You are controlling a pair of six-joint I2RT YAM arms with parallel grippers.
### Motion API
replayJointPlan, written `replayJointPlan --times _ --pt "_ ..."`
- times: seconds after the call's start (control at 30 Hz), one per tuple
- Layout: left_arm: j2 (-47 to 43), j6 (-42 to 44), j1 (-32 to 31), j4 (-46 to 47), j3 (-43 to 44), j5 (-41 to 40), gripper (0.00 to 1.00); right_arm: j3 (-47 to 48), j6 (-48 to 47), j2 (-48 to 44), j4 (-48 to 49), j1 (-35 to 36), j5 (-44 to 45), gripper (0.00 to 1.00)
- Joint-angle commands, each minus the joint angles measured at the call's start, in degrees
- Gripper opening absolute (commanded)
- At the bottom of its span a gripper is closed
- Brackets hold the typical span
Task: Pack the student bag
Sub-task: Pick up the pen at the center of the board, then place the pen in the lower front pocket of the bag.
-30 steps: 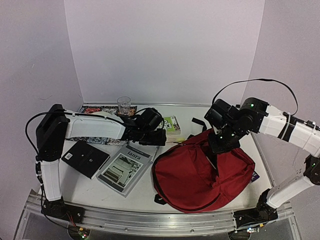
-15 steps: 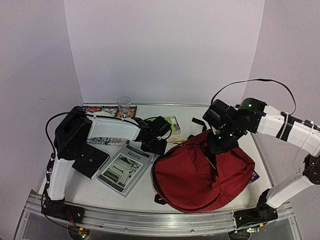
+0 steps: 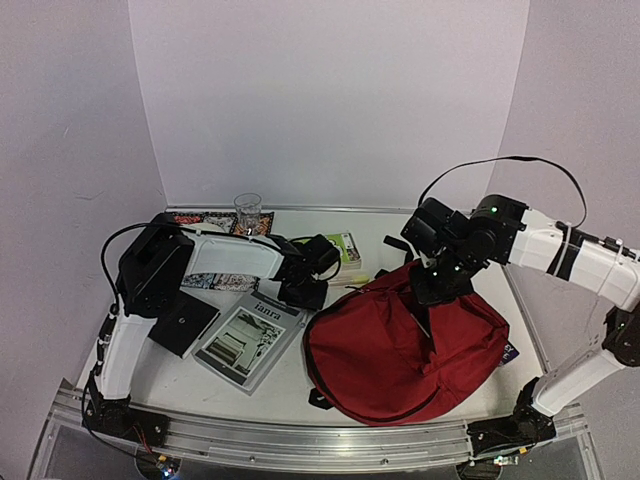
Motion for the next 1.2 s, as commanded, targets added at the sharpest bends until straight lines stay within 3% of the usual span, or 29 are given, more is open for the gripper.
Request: replayJointPlan --times 0.0,0.2,0.4,0.8,0.97,1.17 --pt "3.7 0.3 1.1 -1.3 1.9 0.2 0.23 2.3 -0.7 1.1 -2.2 -0.1 0.8 0.00" --pt "5.4 1.0 1.8 -1.9 4.9 -0.4 0.08 2.7 -0.9 1.3 -1.5 -0.2 0.4 0.00" --pt "2.7 0.6 2.6 -2.0 7.2 0.0 0.00 2.9 -1.1 1.3 -1.3 -0.2 0.2 0.00" --pt "-7.0 -3.9 4.6 -0.9 8.6 3.9 0.00 4.5 -2.6 3.2 1.7 -0.2 -1.6 0.00" --pt "-12.6 -7.2 4.7 3.2 4.6 7.9 0.00 5.7 -3.7 4.5 3.4 -0.2 -2.7 0.00" --pt "-20.4 -14.5 4.6 14.4 -7.6 17.3 0.00 6.3 -4.0 5.6 5.2 -0.1 -3.3 0.00"
